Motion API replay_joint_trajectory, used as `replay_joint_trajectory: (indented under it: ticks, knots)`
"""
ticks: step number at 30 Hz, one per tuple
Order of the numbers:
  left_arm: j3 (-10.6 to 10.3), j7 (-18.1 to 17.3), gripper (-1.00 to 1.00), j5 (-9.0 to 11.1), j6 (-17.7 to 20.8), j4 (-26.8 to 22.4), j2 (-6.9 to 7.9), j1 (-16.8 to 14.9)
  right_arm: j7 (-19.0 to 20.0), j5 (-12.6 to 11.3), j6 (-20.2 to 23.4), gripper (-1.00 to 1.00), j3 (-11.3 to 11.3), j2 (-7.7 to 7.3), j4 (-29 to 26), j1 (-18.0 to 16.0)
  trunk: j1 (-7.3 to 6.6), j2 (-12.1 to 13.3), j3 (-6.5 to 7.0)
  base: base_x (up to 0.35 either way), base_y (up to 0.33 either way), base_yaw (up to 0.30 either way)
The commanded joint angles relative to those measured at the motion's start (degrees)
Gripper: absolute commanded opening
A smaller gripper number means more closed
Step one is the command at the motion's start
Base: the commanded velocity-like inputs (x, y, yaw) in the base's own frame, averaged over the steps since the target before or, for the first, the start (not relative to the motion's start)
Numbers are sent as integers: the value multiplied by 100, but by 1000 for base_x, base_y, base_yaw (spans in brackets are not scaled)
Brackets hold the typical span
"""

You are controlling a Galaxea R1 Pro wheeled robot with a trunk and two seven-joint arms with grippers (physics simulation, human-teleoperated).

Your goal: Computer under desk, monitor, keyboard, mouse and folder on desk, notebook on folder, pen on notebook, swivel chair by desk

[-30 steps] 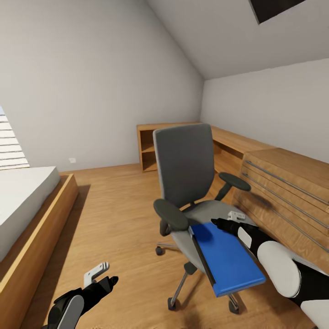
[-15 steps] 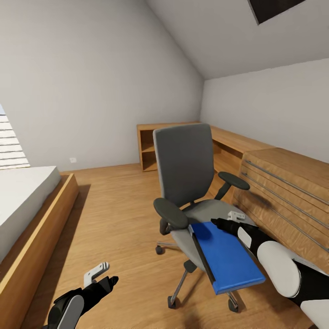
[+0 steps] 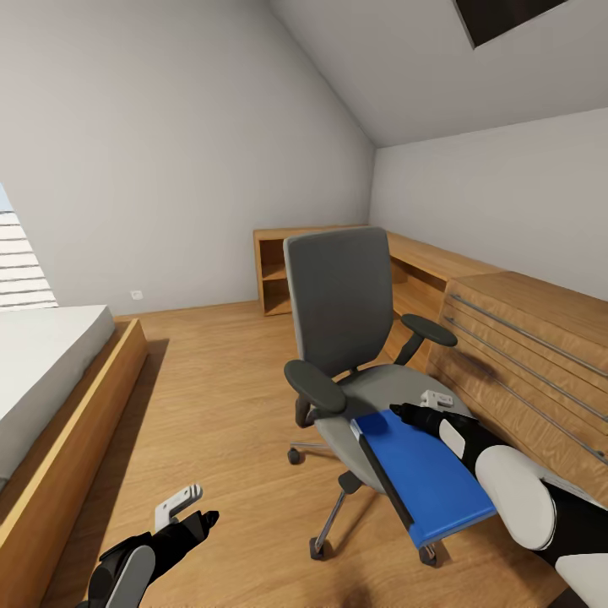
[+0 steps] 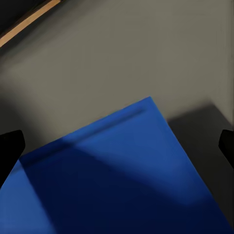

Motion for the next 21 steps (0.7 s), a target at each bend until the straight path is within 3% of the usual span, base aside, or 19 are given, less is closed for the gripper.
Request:
replay_joint_trajectory:
  ticks: [1, 21]
  knots:
    - [0, 50, 100, 60, 16, -7, 1, -2, 26, 70, 32, 100, -29, 0, -8, -1, -1, -2, -6, -2, 0, 0]
    - [-24, 50, 100, 66, 12, 158, 1, -6, 35, 70, 28, 100, -29, -2, -16, -1, -1, -2, 60, 0, 0, -24]
